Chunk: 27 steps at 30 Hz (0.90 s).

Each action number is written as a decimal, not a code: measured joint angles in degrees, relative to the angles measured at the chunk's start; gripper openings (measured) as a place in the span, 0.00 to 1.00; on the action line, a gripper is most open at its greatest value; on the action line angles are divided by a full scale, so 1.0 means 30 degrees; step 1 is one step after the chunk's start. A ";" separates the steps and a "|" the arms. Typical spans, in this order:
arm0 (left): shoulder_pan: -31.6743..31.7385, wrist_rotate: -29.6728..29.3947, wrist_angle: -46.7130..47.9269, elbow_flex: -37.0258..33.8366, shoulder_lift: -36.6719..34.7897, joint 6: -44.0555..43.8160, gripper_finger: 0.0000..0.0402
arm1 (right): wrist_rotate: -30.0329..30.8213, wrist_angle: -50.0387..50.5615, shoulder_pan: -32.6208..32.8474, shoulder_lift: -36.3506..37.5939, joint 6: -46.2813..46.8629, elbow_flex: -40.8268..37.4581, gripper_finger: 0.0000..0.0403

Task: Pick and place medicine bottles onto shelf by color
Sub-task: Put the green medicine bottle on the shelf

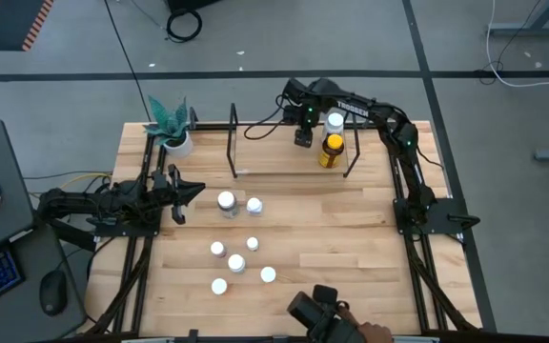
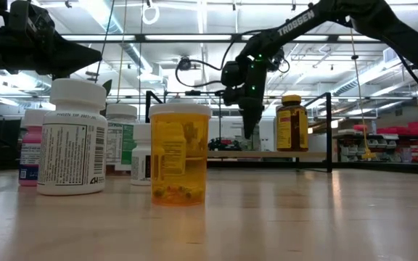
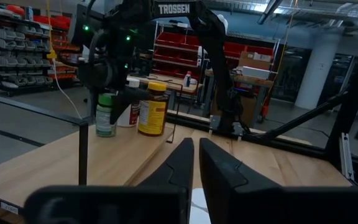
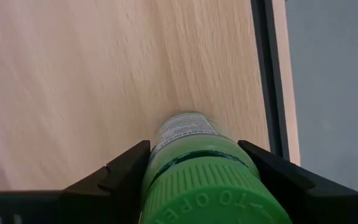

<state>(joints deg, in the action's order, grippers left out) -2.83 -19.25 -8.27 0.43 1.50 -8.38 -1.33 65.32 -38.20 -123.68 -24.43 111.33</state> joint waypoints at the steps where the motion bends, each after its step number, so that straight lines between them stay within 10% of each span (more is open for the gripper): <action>1: 0.0000 -0.0006 0.0000 0.0000 0.0000 0.0007 0.07 | 0.0065 0.0001 -0.0032 0.0000 0.0000 -0.0045 0.60; 14: -0.0001 -0.0002 0.0000 -0.0003 -0.0003 0.0007 0.10 | 0.0097 0.0360 -0.0443 0.0000 0.0302 -0.0073 0.61; 27: 0.0000 -0.0006 0.0000 0.0000 -0.0006 0.0007 0.08 | 0.1081 0.1821 -0.0310 0.0000 0.1004 0.0793 0.83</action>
<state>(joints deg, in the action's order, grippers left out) -2.83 -19.27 -8.27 0.43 1.48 -8.36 1.91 70.79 -39.13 -123.68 -21.41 113.71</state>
